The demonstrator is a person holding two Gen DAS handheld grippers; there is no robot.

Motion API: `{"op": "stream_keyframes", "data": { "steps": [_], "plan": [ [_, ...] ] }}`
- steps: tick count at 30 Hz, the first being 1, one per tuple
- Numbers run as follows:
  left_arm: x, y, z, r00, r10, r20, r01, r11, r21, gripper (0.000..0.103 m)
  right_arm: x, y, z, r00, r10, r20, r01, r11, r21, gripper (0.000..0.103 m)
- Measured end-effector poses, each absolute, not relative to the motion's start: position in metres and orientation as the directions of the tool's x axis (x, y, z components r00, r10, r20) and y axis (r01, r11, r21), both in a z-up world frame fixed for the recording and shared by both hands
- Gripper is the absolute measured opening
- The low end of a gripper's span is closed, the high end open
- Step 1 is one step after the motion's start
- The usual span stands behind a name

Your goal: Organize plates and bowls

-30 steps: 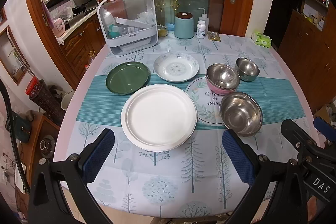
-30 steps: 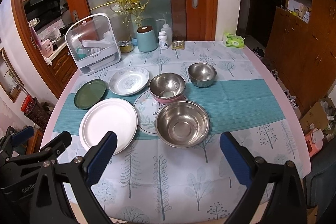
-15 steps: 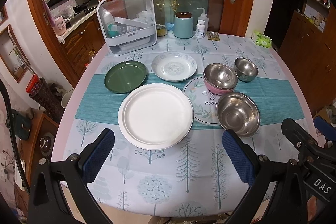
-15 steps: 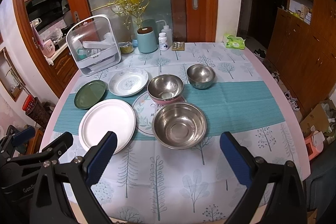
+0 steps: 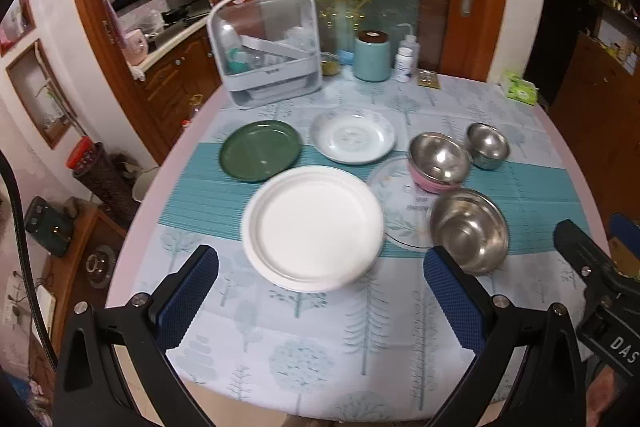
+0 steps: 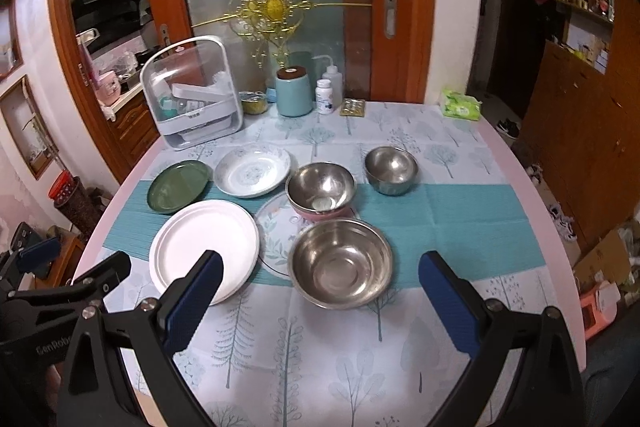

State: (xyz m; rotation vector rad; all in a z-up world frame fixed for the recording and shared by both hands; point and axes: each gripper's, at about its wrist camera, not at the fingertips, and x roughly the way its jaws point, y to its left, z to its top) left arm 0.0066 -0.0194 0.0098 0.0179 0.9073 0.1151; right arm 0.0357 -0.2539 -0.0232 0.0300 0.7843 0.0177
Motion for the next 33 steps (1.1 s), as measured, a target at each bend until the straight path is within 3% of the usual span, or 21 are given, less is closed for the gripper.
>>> {"op": "stream_keyframes", "data": {
  "steps": [8,14,18,20,29,33],
  "plan": [
    [0.032,0.036,0.009,0.615,0.167,-0.771,-0.174,0.982,0.074,0.102,0.065,-0.232,-0.023,0.707,0.071,-0.704,-0.064,0.997,0.037,0.098],
    [0.064,0.091,-0.009,0.605,0.185,-0.774,-0.207,0.976,0.071,0.102,0.099,-0.208,-0.037,0.673,0.046,-0.738,-0.056,0.998,0.011,0.089],
    [0.095,0.126,-0.043,0.541,0.159,-0.825,-0.190,0.980,0.064,0.102,0.126,-0.187,-0.059,0.633,0.045,-0.773,-0.063,0.998,0.006,0.083],
    [0.111,0.142,-0.065,0.500,0.136,-0.855,-0.187,0.981,0.047,0.102,0.140,-0.175,-0.073,0.602,0.052,-0.797,-0.077,0.997,0.006,0.074],
    [0.177,0.183,-0.164,0.329,-0.078,-0.941,-0.095,0.989,-0.116,0.102,0.196,-0.134,-0.152,0.425,0.145,-0.894,-0.181,0.981,0.073,0.065],
    [0.197,0.186,-0.194,0.253,-0.191,-0.949,-0.058,0.976,-0.212,0.095,0.220,-0.132,-0.183,0.331,0.182,-0.926,-0.205,0.972,0.118,0.056]
  ]
}}
